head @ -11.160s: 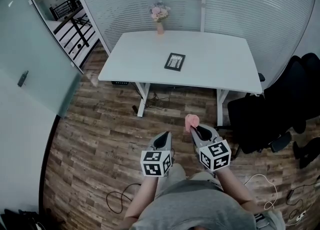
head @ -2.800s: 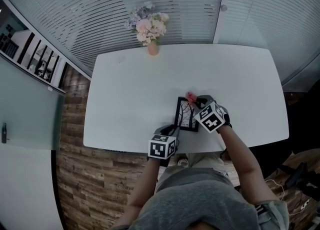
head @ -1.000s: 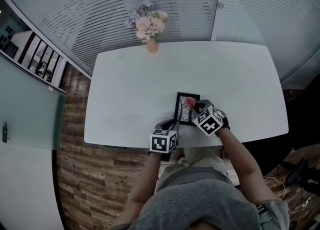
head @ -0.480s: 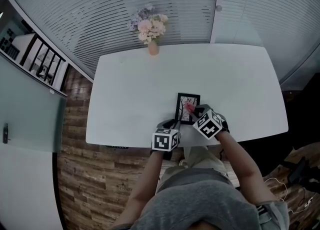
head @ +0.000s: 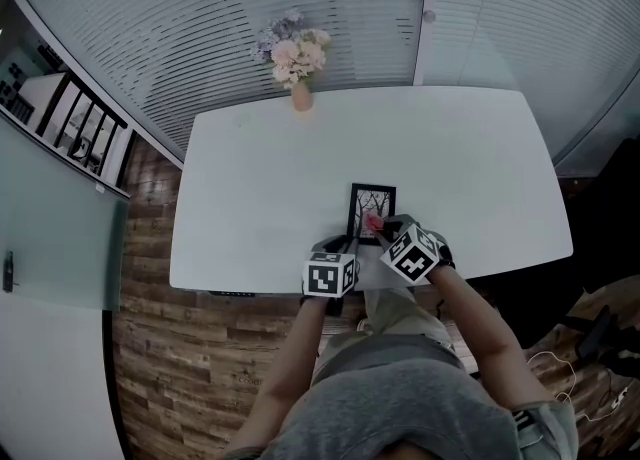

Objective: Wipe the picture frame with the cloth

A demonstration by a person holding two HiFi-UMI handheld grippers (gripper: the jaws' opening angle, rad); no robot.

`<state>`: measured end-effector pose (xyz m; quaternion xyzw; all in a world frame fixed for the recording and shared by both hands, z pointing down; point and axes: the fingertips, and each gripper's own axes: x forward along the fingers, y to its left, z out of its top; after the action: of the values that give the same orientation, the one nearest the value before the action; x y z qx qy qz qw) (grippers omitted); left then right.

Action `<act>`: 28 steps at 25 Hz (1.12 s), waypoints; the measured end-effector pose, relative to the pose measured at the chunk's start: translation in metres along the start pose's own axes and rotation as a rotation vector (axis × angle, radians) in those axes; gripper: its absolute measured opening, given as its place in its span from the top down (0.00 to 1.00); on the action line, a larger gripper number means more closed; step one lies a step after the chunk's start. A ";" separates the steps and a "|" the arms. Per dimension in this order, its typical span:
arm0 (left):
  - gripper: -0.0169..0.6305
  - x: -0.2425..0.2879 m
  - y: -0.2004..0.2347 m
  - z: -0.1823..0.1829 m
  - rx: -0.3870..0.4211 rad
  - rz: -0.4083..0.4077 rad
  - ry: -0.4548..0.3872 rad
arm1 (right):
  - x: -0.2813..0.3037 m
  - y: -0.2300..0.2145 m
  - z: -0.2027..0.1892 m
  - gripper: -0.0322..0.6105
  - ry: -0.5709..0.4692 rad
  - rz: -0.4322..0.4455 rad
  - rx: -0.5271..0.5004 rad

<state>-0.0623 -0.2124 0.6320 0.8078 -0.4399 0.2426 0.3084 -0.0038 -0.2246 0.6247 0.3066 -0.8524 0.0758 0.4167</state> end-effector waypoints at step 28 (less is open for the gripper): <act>0.83 -0.029 -0.006 -0.011 -0.027 0.036 -0.080 | -0.062 0.012 0.011 0.89 -0.228 -0.098 0.246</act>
<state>-0.0727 -0.1857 0.6185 0.8044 -0.4699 0.2096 0.2971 0.0105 -0.1908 0.5718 0.4031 -0.8625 0.1238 0.2799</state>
